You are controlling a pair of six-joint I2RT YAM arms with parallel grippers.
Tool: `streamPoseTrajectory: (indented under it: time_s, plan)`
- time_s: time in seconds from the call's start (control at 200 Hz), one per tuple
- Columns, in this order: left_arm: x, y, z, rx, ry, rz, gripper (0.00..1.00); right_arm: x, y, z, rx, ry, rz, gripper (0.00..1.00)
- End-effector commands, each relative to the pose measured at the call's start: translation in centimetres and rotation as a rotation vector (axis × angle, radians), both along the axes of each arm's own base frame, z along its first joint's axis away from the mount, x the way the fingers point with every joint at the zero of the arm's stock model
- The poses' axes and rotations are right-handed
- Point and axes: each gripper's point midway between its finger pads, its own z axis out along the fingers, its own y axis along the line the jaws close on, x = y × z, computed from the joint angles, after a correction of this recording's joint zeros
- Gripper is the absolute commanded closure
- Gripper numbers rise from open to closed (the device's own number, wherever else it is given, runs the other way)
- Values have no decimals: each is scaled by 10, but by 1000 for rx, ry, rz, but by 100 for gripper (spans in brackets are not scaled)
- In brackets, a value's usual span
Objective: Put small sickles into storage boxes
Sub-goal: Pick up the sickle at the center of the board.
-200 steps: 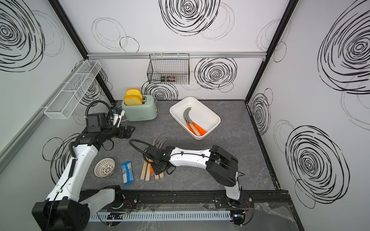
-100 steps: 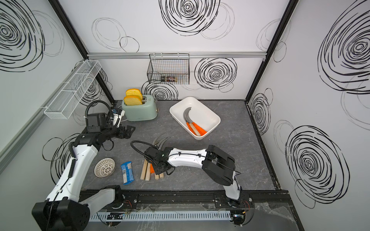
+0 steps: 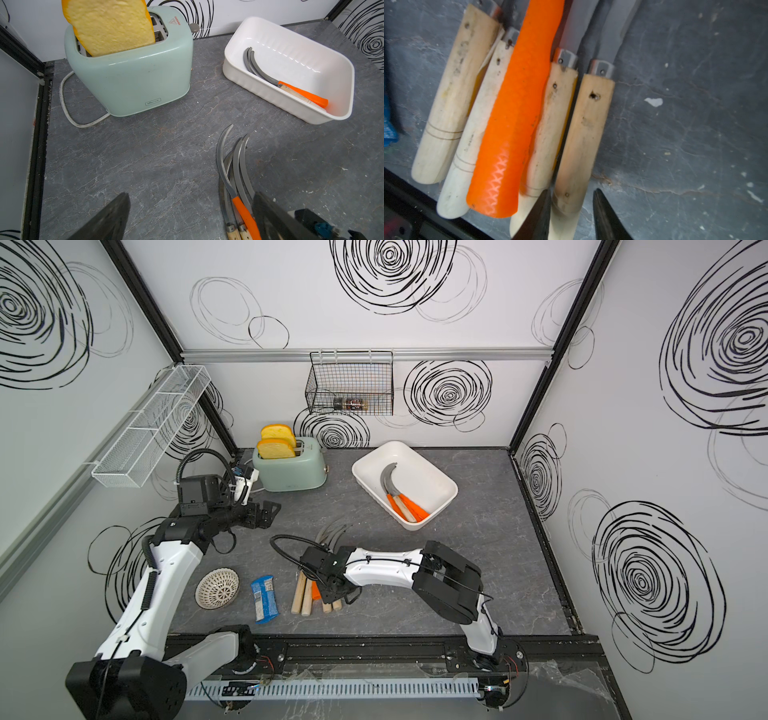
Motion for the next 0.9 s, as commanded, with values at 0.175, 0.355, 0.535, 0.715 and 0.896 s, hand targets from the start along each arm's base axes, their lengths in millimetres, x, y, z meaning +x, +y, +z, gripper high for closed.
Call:
streamPoseTrajectory:
  time_s: [0.175, 0.355, 0.535, 0.715, 0.896]
  plan:
    - [-1, -1, 13, 1, -35, -20, 4, 3, -3, -5, -59, -17, 5, 62]
    - [-1, -1, 13, -1, -38, -20, 4, 6, -6, -6, -77, -26, 5, 63]
    - [0, -2, 15, -7, -42, -21, 4, 9, -14, -9, -100, -23, -9, 63]
    - [0, -2, 16, -8, -46, -21, 4, 12, -15, -11, -105, -21, -9, 63]
    - [0, -3, 15, -11, -45, -23, 4, 13, -12, -14, -118, -17, 1, 63]
